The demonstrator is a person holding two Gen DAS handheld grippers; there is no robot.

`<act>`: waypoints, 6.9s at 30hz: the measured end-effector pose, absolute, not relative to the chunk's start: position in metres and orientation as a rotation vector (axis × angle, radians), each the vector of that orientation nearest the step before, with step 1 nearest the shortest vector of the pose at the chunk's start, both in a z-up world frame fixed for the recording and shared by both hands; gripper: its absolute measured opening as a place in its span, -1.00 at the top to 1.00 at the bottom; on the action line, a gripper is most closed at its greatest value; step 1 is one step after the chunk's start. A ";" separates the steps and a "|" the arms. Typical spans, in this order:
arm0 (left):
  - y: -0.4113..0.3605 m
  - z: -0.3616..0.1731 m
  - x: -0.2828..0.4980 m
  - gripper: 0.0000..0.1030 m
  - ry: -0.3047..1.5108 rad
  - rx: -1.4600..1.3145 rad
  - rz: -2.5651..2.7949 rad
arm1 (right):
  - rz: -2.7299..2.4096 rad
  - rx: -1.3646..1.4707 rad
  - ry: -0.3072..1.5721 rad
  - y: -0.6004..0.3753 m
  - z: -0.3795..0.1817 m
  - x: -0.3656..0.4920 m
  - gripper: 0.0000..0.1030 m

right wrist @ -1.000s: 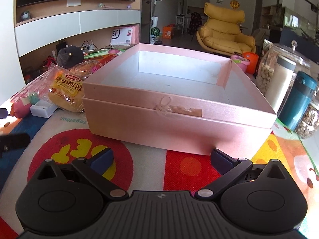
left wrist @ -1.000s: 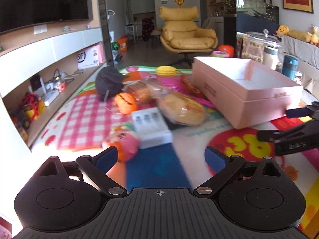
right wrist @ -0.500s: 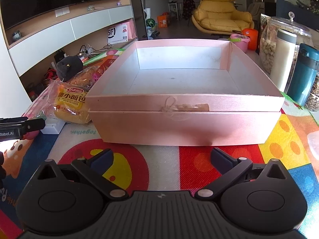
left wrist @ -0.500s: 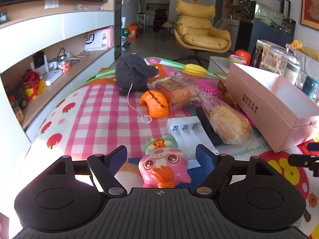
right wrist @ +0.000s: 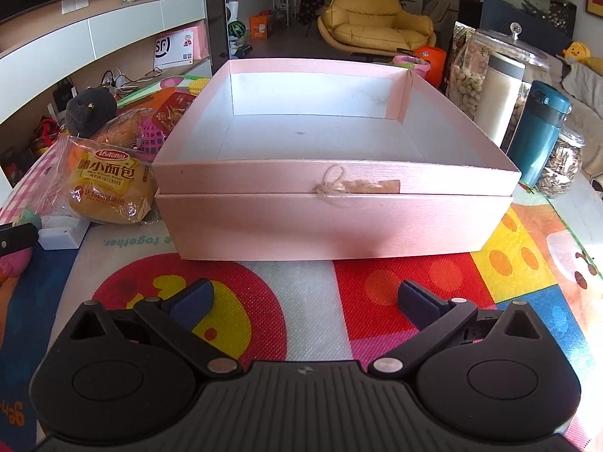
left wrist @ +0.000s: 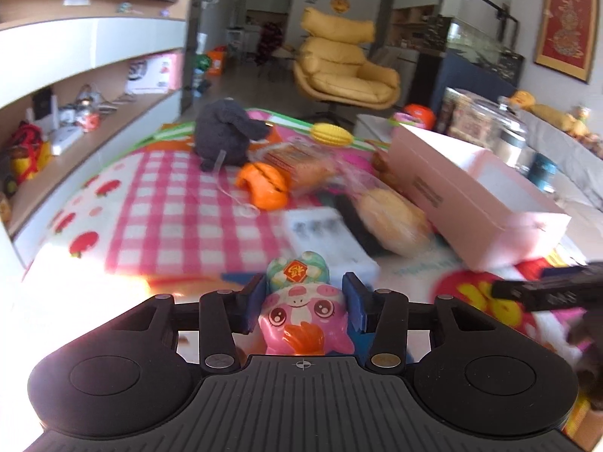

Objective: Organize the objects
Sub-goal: 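Grasp the pink owl toy with the left gripper while the right gripper moves toward the bread bag, then grasp the bagged bread roll with the right gripper while the left gripper lifts the owl toy, then release the owl toy into the pink box with the left gripper while the right gripper drops the bread in, then grasp the yellow corn toy with the left gripper, then move the right gripper toward the white battery holder while the left gripper holds the corn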

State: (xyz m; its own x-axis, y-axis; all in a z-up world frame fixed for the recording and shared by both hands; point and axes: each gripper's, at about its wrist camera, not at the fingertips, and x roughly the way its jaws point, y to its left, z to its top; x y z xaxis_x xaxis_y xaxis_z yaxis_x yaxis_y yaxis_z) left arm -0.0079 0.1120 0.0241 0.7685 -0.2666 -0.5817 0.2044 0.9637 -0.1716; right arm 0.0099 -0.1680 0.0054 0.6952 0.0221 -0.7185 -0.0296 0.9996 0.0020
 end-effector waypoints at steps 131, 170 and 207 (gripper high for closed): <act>0.149 0.096 -0.053 0.36 0.627 -0.271 -0.433 | 0.496 -0.237 0.658 0.001 0.013 0.008 -0.34; 0.133 0.090 -0.041 0.35 0.641 -0.368 -0.379 | 0.556 -0.262 0.718 -0.071 0.025 -0.043 0.84; 0.189 0.069 -0.059 0.35 0.656 -0.432 -0.230 | 0.596 -0.358 0.627 0.019 0.020 0.026 -0.20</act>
State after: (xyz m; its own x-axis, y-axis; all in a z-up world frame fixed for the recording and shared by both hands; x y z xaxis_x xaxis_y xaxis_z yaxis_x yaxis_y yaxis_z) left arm -0.0585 0.1886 0.0687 0.7718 -0.3393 -0.5378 0.0712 0.8866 -0.4571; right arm 0.0256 0.0192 0.0200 0.6523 0.4081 -0.6387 -0.6168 0.7755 -0.1344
